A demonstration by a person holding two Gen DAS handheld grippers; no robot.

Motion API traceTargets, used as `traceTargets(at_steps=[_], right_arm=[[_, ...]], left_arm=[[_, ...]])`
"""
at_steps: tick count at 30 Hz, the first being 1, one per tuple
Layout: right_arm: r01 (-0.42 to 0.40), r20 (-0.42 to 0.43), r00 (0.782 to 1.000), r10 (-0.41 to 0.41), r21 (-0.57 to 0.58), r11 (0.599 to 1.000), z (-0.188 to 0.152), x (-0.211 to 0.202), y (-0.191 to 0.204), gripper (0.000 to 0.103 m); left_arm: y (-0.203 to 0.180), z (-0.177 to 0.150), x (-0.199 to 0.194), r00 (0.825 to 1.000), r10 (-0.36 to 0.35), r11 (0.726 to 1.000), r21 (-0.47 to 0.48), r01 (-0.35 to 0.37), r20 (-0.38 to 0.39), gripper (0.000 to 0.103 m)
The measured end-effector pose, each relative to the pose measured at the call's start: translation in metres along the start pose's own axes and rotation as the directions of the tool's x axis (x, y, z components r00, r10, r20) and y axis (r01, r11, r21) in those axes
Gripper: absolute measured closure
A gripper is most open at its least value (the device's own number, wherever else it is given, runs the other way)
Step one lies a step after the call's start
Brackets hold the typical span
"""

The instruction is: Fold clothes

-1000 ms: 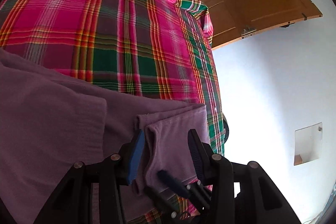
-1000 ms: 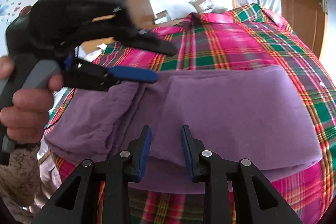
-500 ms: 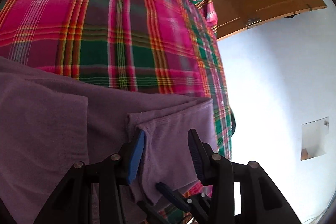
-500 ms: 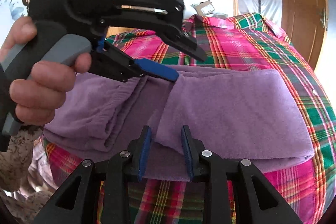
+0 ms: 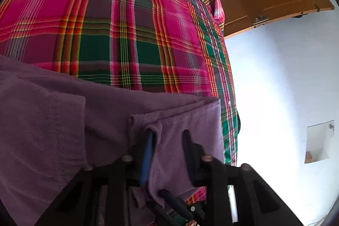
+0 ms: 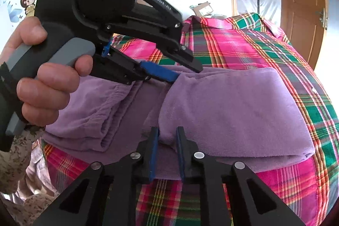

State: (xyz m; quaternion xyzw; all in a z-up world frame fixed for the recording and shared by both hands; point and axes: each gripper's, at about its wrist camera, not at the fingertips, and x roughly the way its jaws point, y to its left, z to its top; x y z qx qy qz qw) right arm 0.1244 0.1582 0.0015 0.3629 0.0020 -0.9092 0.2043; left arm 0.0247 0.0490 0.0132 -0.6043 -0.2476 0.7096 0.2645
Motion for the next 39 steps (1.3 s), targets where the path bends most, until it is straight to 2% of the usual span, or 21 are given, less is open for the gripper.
traceTargets(at_steps=[1, 10, 13, 18, 26, 30, 34, 36, 39], right_arm=[[0.003, 0.001, 1.000, -0.003, -0.001, 1.000, 0.000, 0.000, 0.000, 0.094], [-0.025, 0.089, 0.996, 0.024, 0.005, 1.000, 0.016, -0.018, 0.003, 0.096], [-0.030, 0.073, 0.997, 0.030, -0.002, 1.000, 0.021, -0.010, 0.004, 0.096], [-0.046, -0.008, 0.999, 0.046, 0.001, 0.999, 0.015, 0.010, 0.006, 0.096], [-0.089, -0.039, 0.995, 0.090, 0.027, 0.996, 0.016, 0.009, 0.002, 0.093], [-0.117, -0.019, 0.993, 0.118, 0.069, 0.991, 0.015, -0.005, -0.009, 0.092], [-0.143, 0.020, 0.990, 0.141, 0.122, 0.982, 0.013, -0.025, -0.027, 0.092], [-0.120, 0.055, 0.992, 0.113, 0.149, 0.981, 0.013, -0.039, -0.044, 0.092], [-0.029, 0.079, 0.997, 0.015, 0.173, 0.985, 0.011, -0.055, -0.067, 0.092]], left_arm=[[-0.001, 0.000, -0.001, 1.000, -0.003, 1.000, 0.006, 0.003, 0.008, 0.097], [-0.008, 0.005, -0.016, 0.995, -0.031, 0.999, 0.044, 0.027, 0.092, 0.099], [-0.006, 0.010, -0.014, 0.995, -0.003, 0.999, 0.046, -0.001, 0.095, 0.099], [0.009, 0.015, -0.001, 0.998, 0.040, 0.999, 0.004, -0.040, 0.056, 0.099], [0.016, 0.015, -0.003, 0.995, 0.080, 0.997, -0.020, -0.079, 0.061, 0.099], [0.019, 0.014, -0.012, 0.990, 0.091, 0.994, -0.066, -0.085, 0.105, 0.099], [0.011, 0.013, -0.023, 0.988, 0.050, 0.997, -0.072, -0.040, 0.146, 0.099], [-0.001, 0.010, -0.029, 0.986, 0.038, 0.999, -0.034, -0.033, 0.165, 0.099], [-0.022, 0.005, -0.022, 0.988, 0.016, 0.998, 0.052, -0.025, 0.155, 0.098]])
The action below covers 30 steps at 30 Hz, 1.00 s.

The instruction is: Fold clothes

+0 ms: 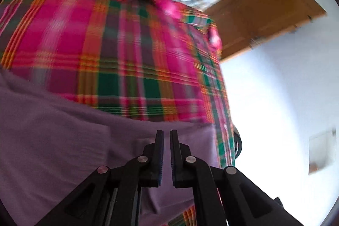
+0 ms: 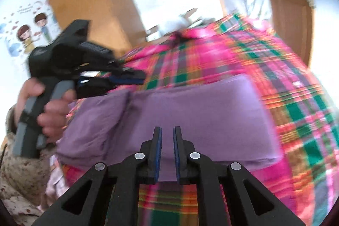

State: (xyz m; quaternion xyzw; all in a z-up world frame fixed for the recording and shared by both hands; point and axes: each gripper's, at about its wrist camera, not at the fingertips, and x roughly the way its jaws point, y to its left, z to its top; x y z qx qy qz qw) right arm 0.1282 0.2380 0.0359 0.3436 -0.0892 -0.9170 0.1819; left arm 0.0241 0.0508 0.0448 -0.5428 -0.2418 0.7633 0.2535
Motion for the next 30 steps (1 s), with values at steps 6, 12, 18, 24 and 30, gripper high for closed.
traceTargets(at_steps=[6, 12, 18, 24, 30], right_arm=[[0.206, -0.007, 0.979, -0.206, 0.034, 0.978, 0.001, -0.009, -0.045, 0.092], [0.269, -0.074, 0.961, -0.268, 0.004, 0.963, -0.015, 0.001, -0.062, 0.092], [0.252, -0.081, 0.964, -0.252, -0.013, 0.968, -0.012, 0.002, -0.069, 0.092], [0.238, -0.045, 0.970, -0.241, -0.058, 0.969, 0.021, 0.012, -0.064, 0.092], [0.184, -0.085, 0.978, -0.188, -0.055, 0.981, 0.052, 0.045, -0.070, 0.092]], left_arm=[[-0.029, -0.019, 0.038, 0.989, 0.020, 0.993, 0.121, -0.002, -0.146, 0.097], [-0.017, -0.026, 0.056, 0.975, 0.094, 0.989, 0.129, -0.069, -0.201, 0.097], [-0.002, -0.026, 0.058, 0.974, 0.093, 0.993, 0.093, -0.075, -0.206, 0.097], [0.001, -0.027, 0.060, 0.974, 0.089, 0.993, 0.089, -0.072, -0.206, 0.097], [0.007, -0.030, 0.055, 0.975, 0.083, 0.995, 0.068, -0.071, -0.208, 0.097]])
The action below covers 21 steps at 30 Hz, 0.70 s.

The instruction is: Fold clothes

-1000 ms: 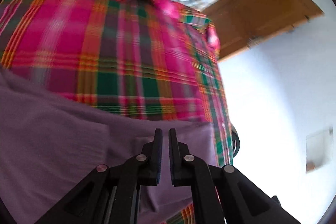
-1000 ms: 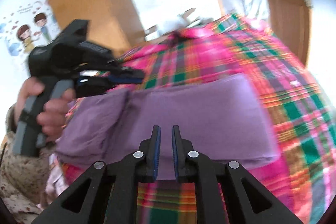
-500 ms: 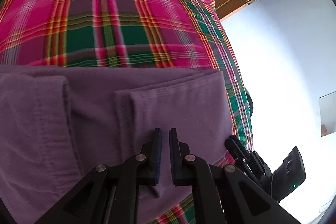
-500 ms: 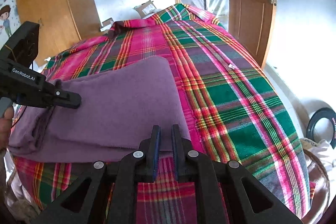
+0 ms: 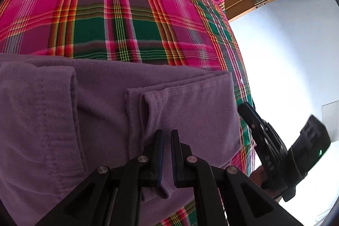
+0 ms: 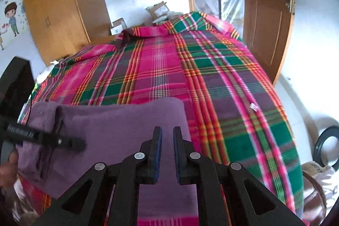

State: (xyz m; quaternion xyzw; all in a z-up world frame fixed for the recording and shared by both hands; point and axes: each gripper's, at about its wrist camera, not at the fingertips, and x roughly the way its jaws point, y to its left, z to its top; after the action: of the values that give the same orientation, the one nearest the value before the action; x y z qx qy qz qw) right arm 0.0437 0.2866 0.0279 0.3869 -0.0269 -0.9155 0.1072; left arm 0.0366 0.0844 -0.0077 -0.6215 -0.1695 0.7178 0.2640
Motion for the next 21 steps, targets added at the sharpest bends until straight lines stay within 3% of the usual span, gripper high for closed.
traceTargets(at_steps=[6, 10, 14, 21], right_arm=[[-0.001, -0.072, 0.997, 0.003, 0.028, 1.000, 0.003, 0.026, -0.007, 0.092], [0.008, -0.086, 0.996, -0.007, 0.013, 1.000, 0.007, 0.027, -0.005, 0.092], [0.009, -0.048, 0.999, -0.009, 0.003, 1.000, 0.021, 0.024, -0.003, 0.092], [0.000, -0.101, 0.995, 0.001, 0.014, 1.000, 0.022, 0.047, -0.003, 0.092]], left_arm=[[0.006, 0.000, -0.003, 1.000, -0.021, 1.000, -0.011, 0.021, -0.010, 0.097], [0.006, 0.000, -0.007, 1.000, -0.018, 1.000, -0.016, 0.018, -0.013, 0.097], [0.010, 0.002, -0.008, 1.000, -0.026, 0.999, -0.032, 0.025, -0.017, 0.097], [0.011, 0.004, -0.017, 0.999, -0.037, 0.998, -0.049, 0.037, 0.015, 0.096]])
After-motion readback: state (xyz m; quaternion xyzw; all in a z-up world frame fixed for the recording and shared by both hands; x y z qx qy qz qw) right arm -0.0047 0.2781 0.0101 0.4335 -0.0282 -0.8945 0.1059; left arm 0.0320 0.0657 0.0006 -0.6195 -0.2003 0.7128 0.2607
